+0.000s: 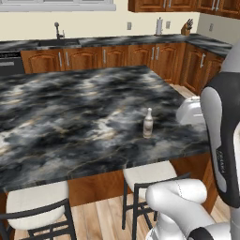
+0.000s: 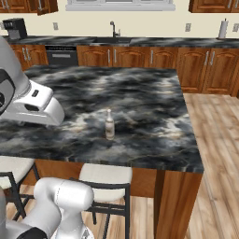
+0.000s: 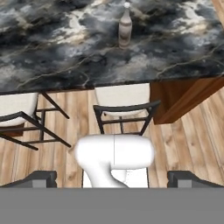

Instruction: Get the candle and the liquor from the cabinet and move them to the dining counter.

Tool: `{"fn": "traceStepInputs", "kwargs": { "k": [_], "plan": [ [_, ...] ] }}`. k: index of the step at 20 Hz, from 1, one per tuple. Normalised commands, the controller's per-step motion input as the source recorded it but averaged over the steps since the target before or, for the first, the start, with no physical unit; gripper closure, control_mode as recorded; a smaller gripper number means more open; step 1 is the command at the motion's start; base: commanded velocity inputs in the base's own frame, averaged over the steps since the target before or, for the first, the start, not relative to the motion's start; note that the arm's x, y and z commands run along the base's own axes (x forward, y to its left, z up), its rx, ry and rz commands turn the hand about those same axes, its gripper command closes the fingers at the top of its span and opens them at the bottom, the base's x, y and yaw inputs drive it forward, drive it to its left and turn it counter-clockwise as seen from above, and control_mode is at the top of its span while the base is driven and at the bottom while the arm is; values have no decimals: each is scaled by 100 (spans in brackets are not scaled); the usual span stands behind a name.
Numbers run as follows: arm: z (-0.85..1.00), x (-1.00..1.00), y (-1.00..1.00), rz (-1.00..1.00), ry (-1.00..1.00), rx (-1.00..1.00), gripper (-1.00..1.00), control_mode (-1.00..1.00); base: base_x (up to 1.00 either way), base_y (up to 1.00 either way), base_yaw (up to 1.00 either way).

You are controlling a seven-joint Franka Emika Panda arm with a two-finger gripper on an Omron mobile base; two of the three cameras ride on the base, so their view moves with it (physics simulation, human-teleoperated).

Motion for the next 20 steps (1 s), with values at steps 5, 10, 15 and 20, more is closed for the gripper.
{"fn": "traceStepInputs", "kwargs": {
  "k": [5,10,15,20],
  "plan": [
    [-1,-3,-2,0,0,1,-100,100,-34,1,0],
    [0,0,0,0,0,0,-100,100,-100,69,0],
    [0,0,0,0,0,0,-100,100,-100,100,3],
    [0,0,0,0,0,0,-100,100,-72,100,3]
  ]
}}
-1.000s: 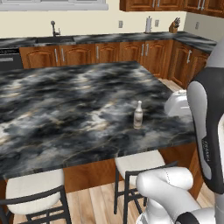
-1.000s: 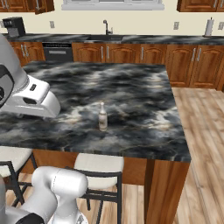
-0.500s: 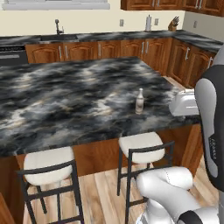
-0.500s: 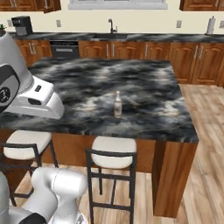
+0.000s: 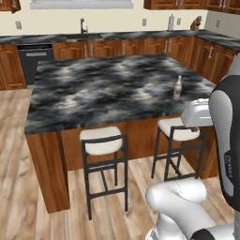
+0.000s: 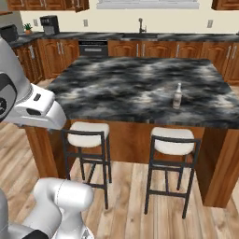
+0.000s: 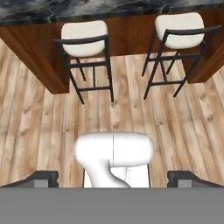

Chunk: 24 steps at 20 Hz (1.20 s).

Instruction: Get the candle and the liquor from the cabinet and move them to the dining counter.

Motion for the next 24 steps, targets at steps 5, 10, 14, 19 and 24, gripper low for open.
{"fn": "traceStepInputs", "kwargs": {
  "k": [5,10,14,19,24],
  "plan": [
    [0,0,0,0,0,0,-100,100,-9,100,0],
    [0,0,0,0,0,0,-100,100,0,100,0],
    [0,0,0,0,0,0,-100,100,0,100,0],
    [0,0,0,0,0,0,-100,100,1,100,0],
    [0,0,0,0,0,0,-100,100,13,100,0]
  ]
}}
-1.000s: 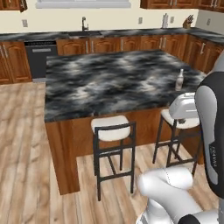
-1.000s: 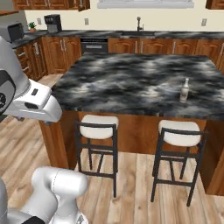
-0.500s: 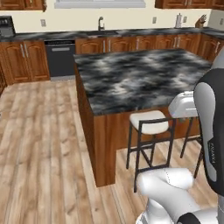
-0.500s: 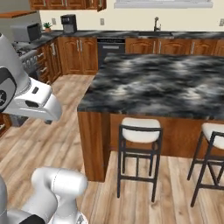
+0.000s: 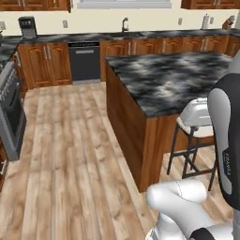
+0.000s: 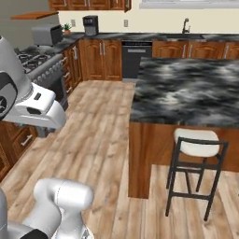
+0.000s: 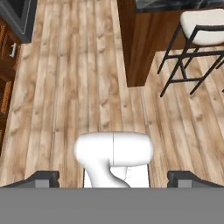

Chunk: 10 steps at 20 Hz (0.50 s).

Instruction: Get the candle and the liquor from the cabinet and move them to the dining counter.

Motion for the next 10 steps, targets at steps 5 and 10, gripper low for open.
{"fn": "traceStepInputs", "kwargs": {
  "k": [5,10],
  "plan": [
    [0,0,0,0,0,0,-100,100,62,100,-1],
    [0,0,0,0,0,0,-100,100,100,100,-6]
  ]
}}
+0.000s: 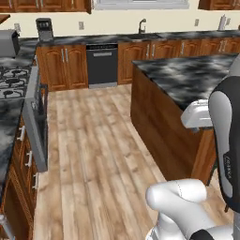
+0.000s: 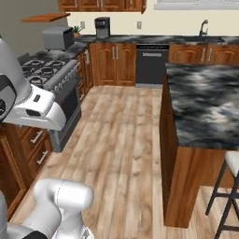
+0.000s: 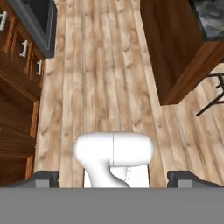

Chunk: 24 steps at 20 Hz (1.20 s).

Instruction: Get the candle and the liquor from the cabinet and move them to the dining counter.

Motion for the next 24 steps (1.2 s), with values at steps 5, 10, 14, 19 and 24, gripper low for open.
{"fn": "traceStepInputs", "kwargs": {
  "k": [5,10,14,19,24],
  "plan": [
    [0,0,0,0,0,0,-100,100,100,96,-2],
    [0,0,0,0,0,0,-100,100,100,20,0],
    [0,0,0,0,0,0,-100,100,100,-18,0],
    [0,0,0,0,0,0,-100,100,100,-11,0],
    [0,0,0,0,0,0,-100,100,100,0,0]
  ]
}}
